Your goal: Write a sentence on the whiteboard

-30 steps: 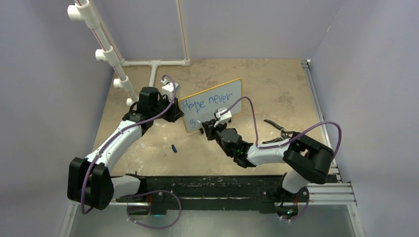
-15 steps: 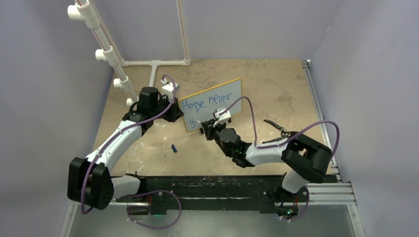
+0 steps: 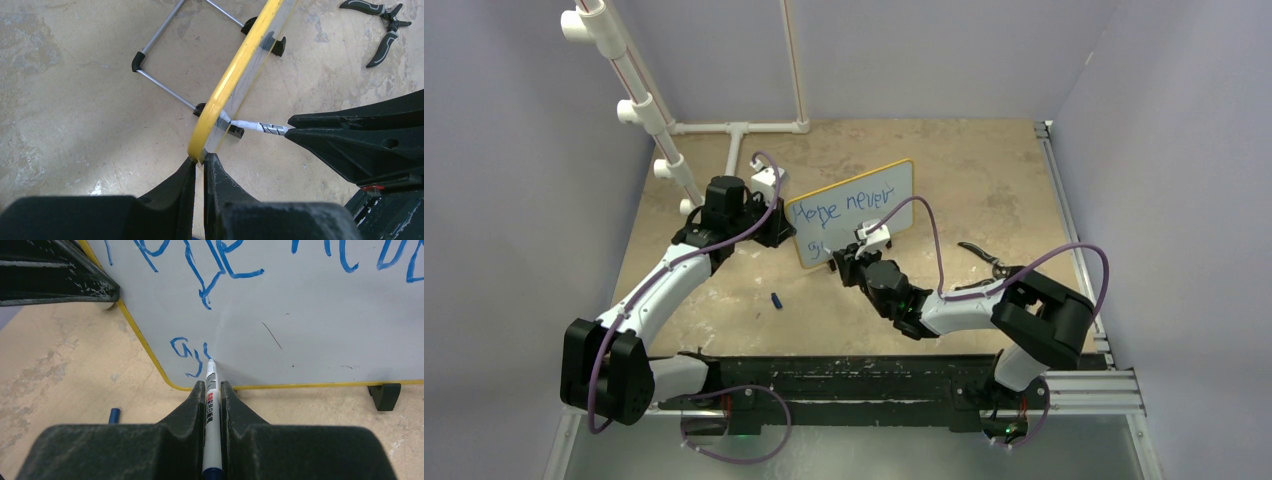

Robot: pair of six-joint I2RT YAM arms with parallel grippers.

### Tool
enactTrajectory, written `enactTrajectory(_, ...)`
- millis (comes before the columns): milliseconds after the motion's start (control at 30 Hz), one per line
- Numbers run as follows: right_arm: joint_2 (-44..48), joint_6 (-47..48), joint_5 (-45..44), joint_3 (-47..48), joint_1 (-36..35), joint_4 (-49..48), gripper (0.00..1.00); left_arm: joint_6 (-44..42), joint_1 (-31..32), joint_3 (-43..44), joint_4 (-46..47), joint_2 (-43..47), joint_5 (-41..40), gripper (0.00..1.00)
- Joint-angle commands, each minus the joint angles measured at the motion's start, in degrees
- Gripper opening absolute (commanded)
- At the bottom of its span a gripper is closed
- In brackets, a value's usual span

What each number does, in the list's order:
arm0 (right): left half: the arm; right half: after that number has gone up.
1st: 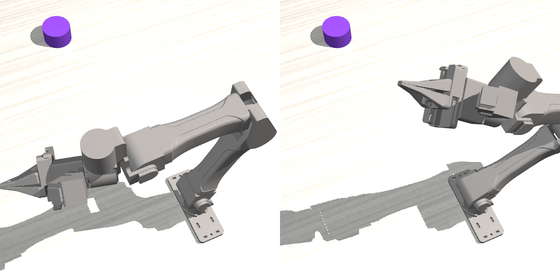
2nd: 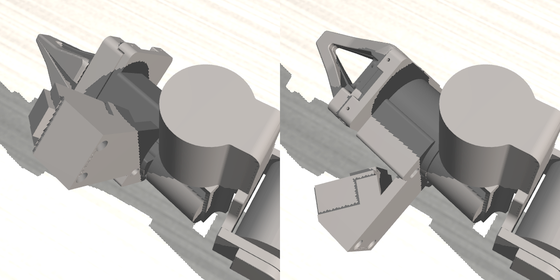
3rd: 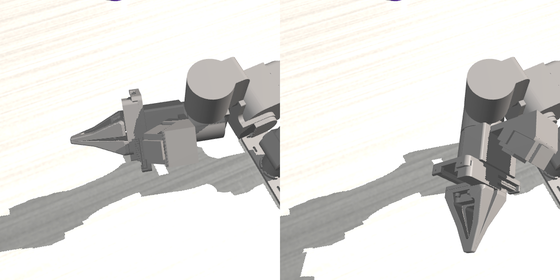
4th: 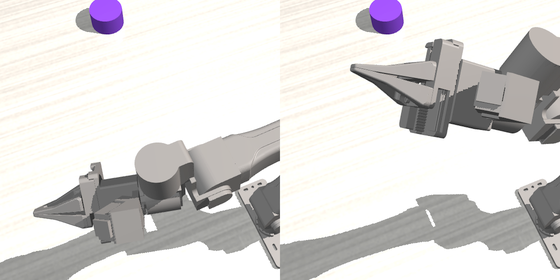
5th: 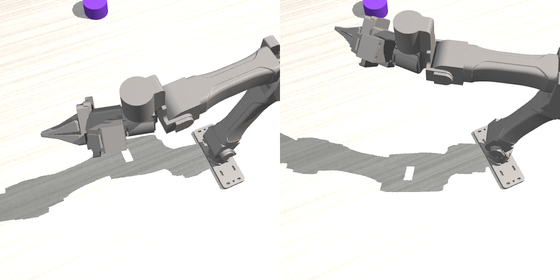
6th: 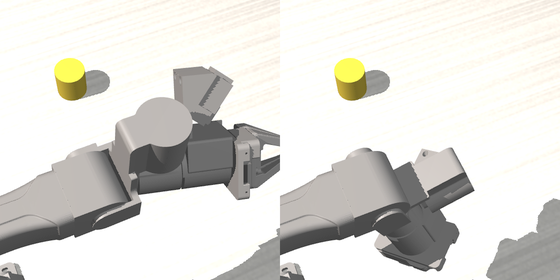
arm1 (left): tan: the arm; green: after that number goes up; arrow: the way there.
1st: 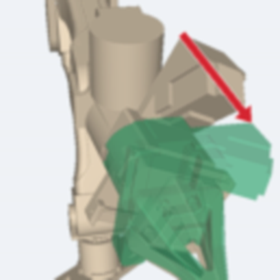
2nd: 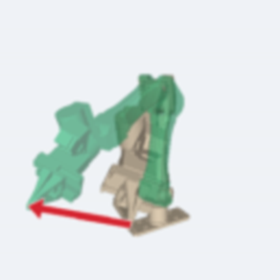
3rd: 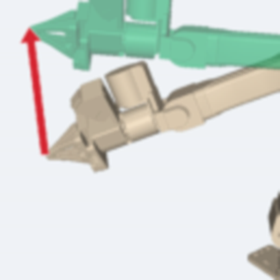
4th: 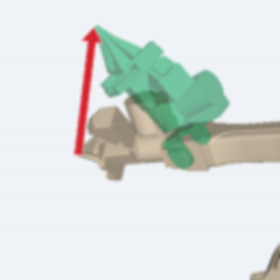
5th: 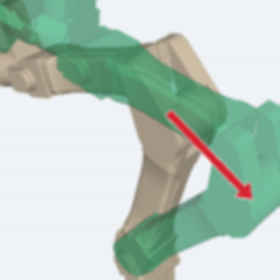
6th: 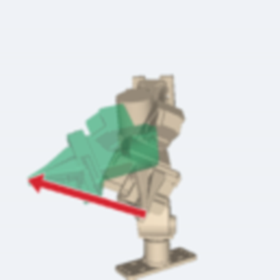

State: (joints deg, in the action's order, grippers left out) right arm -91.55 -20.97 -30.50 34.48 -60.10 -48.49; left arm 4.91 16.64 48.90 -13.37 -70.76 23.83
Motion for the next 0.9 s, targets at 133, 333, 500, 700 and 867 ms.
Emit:
enactTrajectory(133,0.9,-0.5,-1.3,-0.2,-0.4,1.0,0.0,-0.3,0.5,0.4,0.6,0.1,1.0,0.0)
enactTrajectory(333,4.9,1.7,0.7,-2.1,-1.0,-3.7,0.0,-0.3,0.5,0.4,0.5,0.0,1.0,0.0)
enactTrajectory(500,5.8,3.1,-0.1,-2.2,-1.2,-6.2,0.0,-0.3,0.5,0.4,0.5,0.0,0.9,0.0)
enactTrajectory(700,4.7,4.3,-1.4,-1.0,-1.2,-7.2,0.0,-0.4,0.5,0.5,0.5,0.0,0.8,0.0)
enactTrajectory(867,3.9,4.7,-2.1,-0.5,-1.2,-7.9,0.0,-0.4,0.5,0.4,0.5,0.1,0.9,0.0)
